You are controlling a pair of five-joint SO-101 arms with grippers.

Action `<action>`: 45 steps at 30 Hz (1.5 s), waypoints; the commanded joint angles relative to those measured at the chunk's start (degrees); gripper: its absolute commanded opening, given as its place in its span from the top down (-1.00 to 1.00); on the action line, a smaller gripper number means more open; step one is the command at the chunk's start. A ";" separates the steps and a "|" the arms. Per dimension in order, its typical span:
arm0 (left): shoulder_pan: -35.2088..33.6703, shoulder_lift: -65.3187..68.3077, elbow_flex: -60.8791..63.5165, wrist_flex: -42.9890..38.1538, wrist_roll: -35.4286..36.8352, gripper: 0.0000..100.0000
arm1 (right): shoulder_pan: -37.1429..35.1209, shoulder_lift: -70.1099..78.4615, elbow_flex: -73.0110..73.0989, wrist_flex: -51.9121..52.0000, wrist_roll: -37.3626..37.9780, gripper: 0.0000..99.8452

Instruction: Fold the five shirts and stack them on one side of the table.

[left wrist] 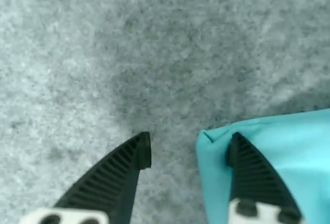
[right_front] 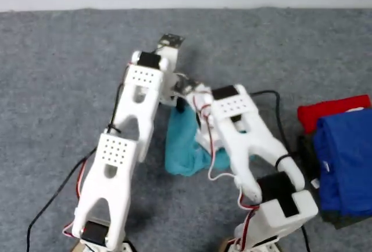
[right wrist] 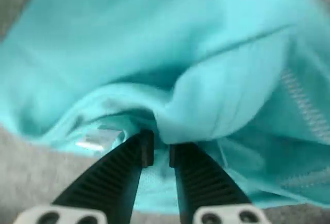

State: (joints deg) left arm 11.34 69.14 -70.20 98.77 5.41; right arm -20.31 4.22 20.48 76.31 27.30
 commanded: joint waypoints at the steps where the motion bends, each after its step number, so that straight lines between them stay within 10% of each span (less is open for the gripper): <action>1: -1.32 0.09 -1.10 0.00 0.18 0.53 | 2.68 -7.69 5.63 2.68 4.57 0.88; 10: -1.32 0.09 -1.10 0.00 0.18 0.53 | 18.51 -29.67 16.97 4.26 16.26 0.88; 17: -1.32 0.18 -1.01 0.00 0.18 0.53 | 12.18 -35.12 17.67 -2.15 1.93 0.88; 27: -1.32 0.18 -1.01 0.00 0.26 0.53 | -1.01 -8.92 3.69 -21.14 -12.40 0.89; 45: -1.32 0.18 -0.92 0.00 0.35 0.53 | -0.40 25.54 -38.33 -4.35 -13.10 0.89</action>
State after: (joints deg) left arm 11.25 69.49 -70.20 98.77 5.41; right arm -20.57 29.89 -15.21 69.19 14.55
